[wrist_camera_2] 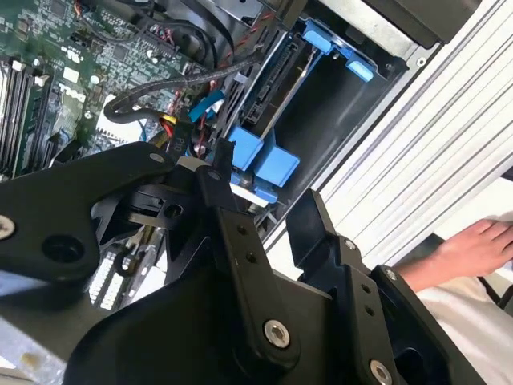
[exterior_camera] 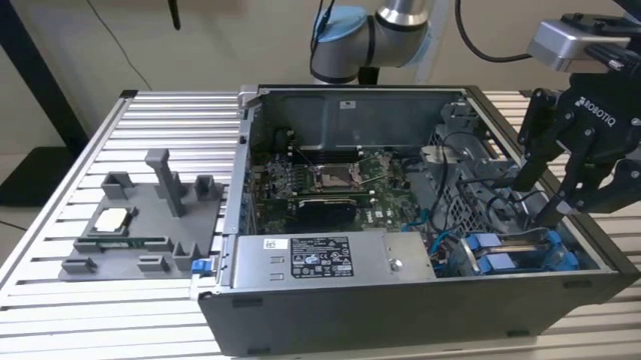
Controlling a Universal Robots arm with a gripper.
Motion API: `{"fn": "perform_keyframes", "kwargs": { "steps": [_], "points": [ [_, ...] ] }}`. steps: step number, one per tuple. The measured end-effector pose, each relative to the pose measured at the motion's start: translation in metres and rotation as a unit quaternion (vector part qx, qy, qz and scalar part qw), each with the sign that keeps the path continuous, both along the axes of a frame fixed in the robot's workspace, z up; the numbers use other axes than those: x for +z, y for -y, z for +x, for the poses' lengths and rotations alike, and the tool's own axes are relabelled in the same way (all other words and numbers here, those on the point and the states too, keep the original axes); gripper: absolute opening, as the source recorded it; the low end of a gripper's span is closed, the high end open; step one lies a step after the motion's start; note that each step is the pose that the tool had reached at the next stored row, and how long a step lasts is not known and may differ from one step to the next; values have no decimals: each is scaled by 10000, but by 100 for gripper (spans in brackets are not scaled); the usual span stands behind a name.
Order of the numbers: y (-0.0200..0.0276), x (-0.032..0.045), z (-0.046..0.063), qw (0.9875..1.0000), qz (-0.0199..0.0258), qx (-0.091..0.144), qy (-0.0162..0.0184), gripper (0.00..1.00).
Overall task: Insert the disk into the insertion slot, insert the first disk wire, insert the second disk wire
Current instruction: 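Insert the disk into the insertion slot, then insert the first disk wire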
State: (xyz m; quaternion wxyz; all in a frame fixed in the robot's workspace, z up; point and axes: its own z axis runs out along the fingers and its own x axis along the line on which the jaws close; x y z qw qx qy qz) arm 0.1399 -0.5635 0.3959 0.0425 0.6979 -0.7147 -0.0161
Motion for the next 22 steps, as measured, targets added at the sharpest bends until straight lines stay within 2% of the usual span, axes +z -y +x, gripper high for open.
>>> {"fn": "perform_keyframes", "kwargs": {
  "steps": [5,10,18,22],
  "points": [
    [-1,1,0,10000,1,0,0,55],
    [-6,54,0,10000,11,0,0,55],
    [-54,75,-4,10000,19,-2,0,55],
    [-104,74,-32,10000,38,-6,0,55]
  ]
}}
